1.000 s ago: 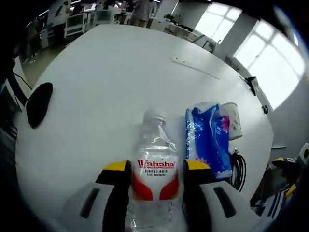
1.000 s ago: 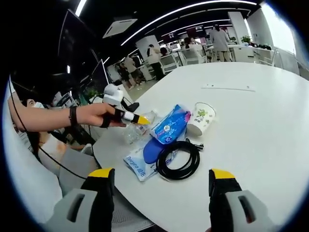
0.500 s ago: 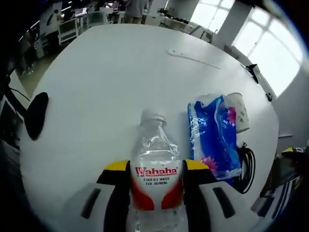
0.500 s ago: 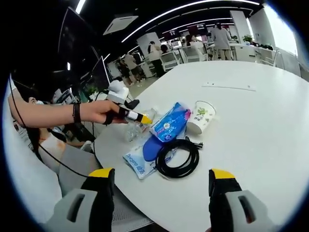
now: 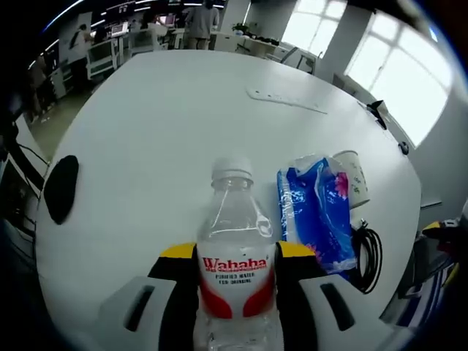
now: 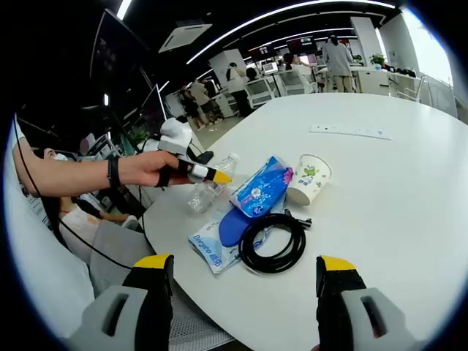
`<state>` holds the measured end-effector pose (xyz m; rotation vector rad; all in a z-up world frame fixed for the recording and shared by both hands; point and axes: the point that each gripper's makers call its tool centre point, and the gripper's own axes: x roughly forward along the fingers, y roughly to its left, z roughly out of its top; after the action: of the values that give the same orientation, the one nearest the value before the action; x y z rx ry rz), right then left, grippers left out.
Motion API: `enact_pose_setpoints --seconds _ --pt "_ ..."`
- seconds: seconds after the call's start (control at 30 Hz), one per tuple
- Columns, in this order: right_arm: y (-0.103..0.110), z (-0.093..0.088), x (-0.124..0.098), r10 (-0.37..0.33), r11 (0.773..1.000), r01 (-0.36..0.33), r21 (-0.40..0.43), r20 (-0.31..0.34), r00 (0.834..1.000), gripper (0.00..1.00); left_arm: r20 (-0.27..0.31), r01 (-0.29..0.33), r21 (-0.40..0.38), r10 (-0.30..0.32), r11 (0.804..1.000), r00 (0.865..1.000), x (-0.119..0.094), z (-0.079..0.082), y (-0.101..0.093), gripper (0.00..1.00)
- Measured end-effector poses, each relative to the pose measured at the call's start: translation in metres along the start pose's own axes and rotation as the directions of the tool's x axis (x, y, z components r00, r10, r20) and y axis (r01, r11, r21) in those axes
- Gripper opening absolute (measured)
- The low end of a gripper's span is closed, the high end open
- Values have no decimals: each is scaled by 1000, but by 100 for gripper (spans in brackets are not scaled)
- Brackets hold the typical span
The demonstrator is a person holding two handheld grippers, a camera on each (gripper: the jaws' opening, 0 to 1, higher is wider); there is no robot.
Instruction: Arrange the tabletop items into an orderly group along one side of the table until the central work area is clear of visible clutter.
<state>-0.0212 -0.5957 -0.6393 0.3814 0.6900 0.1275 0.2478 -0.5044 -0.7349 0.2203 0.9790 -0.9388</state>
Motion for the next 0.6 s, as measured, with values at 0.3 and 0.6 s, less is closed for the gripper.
enact_pose_setpoints --seconds 0.3,0.6 --pt "2 0 1 5 1000 -5 -1 9 1000 82 39 -8 20 7 1000 999 -30 -2 -13 40" --pt "6 3 3 12 1000 -12 -6 20 1000 82 76 -9 39 6 999 997 -41 3 -11 39"
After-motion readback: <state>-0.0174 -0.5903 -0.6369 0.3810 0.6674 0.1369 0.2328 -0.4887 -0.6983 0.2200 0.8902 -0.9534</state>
